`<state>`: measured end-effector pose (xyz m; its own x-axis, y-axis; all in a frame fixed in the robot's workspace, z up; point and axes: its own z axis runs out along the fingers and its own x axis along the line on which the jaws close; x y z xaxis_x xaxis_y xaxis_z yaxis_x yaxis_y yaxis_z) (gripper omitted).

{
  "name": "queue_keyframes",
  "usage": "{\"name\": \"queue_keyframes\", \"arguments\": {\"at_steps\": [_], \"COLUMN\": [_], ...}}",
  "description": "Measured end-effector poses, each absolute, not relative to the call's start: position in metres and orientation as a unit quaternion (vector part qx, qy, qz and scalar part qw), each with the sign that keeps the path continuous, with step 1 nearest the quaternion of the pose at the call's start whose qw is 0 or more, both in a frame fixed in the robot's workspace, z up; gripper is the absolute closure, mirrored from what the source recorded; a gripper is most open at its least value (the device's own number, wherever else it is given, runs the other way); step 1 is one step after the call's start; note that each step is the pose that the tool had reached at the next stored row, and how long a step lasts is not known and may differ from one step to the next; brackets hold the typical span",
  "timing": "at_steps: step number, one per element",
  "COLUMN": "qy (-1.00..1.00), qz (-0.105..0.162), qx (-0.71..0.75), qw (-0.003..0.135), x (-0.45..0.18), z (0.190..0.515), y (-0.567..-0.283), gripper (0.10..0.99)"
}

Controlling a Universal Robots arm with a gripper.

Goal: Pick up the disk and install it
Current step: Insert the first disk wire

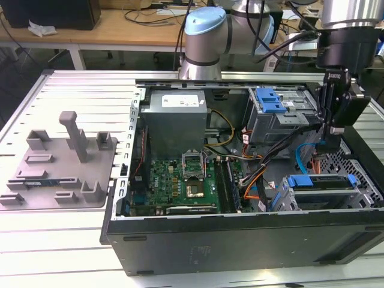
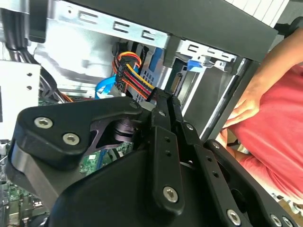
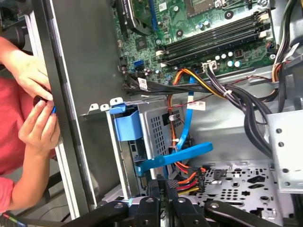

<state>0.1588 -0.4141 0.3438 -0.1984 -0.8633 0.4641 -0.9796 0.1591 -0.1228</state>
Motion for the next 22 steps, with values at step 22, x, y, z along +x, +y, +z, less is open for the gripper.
{"name": "queue_keyframes", "arguments": {"at_steps": [22], "qy": [-0.765], "qz": [0.118], "qx": [0.628], "qw": [0.076], "x": [0.158], "z": [0.362], "y": [-0.465], "gripper": [0.922]}}
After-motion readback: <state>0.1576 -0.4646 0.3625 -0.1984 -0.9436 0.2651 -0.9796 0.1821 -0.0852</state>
